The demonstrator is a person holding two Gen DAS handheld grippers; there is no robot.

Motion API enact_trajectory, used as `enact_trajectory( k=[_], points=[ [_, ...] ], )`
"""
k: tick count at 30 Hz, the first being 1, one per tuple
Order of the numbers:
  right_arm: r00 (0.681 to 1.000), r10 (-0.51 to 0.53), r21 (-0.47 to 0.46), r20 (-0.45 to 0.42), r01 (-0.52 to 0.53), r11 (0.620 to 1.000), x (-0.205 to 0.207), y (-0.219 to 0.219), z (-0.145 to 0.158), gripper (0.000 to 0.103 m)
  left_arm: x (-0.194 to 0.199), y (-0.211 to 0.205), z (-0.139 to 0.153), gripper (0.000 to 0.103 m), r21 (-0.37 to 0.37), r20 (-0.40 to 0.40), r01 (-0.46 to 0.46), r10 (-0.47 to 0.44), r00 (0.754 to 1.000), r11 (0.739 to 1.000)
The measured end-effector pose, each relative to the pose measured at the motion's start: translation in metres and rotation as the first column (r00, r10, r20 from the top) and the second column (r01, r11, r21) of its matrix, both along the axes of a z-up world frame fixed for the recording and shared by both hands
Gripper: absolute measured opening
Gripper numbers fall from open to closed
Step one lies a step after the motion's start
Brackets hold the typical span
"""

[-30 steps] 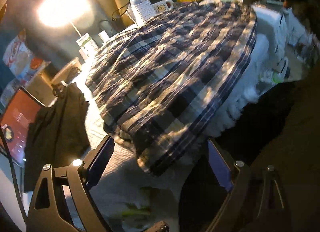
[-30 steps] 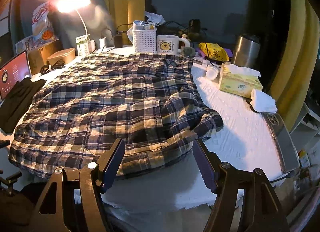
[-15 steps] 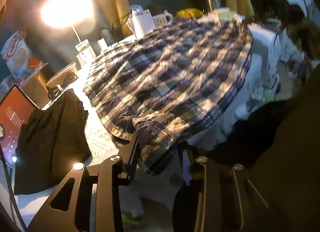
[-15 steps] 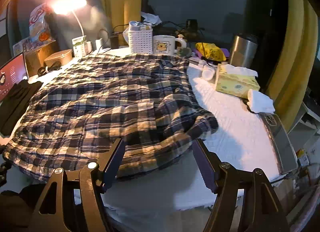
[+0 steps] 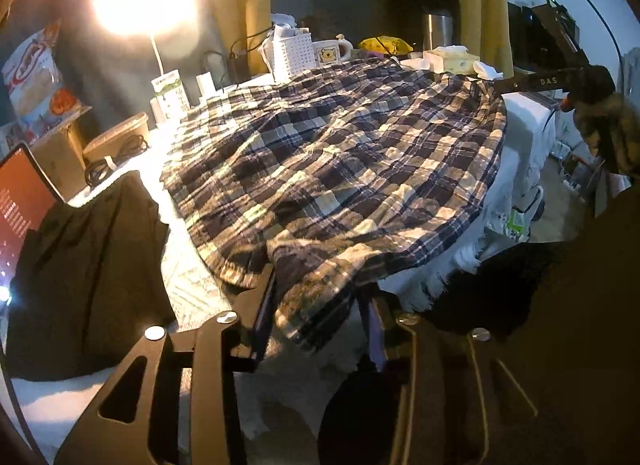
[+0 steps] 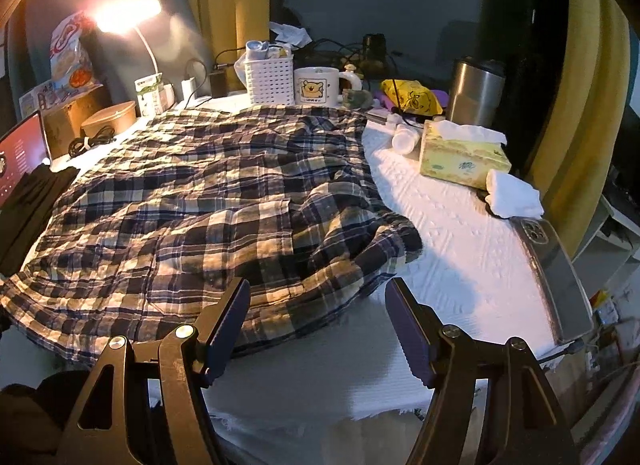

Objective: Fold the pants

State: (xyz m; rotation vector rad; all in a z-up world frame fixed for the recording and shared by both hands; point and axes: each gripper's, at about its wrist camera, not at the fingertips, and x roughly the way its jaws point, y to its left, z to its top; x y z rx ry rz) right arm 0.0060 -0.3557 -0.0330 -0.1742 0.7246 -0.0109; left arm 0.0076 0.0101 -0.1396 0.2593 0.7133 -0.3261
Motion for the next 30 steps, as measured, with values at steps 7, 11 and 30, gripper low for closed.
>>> enact_trajectory(
  k=[7, 11, 30],
  points=[
    [0.999, -0.034, -0.036, 0.004, 0.034, 0.999, 0.003, -0.014, 0.0, 0.072, 0.003, -0.006, 0.008, 0.01, -0.021, 0.062, 0.029, -0.028, 0.998, 0.999],
    [0.996, -0.092, -0.083, 0.013, 0.093, 0.992, 0.002, -0.035, 0.002, 0.072, 0.005, 0.001, 0.015, 0.01, -0.074, 0.094, 0.007, 0.0, 0.996, 0.997],
    [0.987, 0.157, -0.221, -0.037, -0.161, 0.962, 0.065, -0.031, -0.032, 0.055, 0.03, 0.033, 0.046, 0.009, -0.206, 0.098, -0.092, 0.115, 0.989, 0.974]
  ],
)
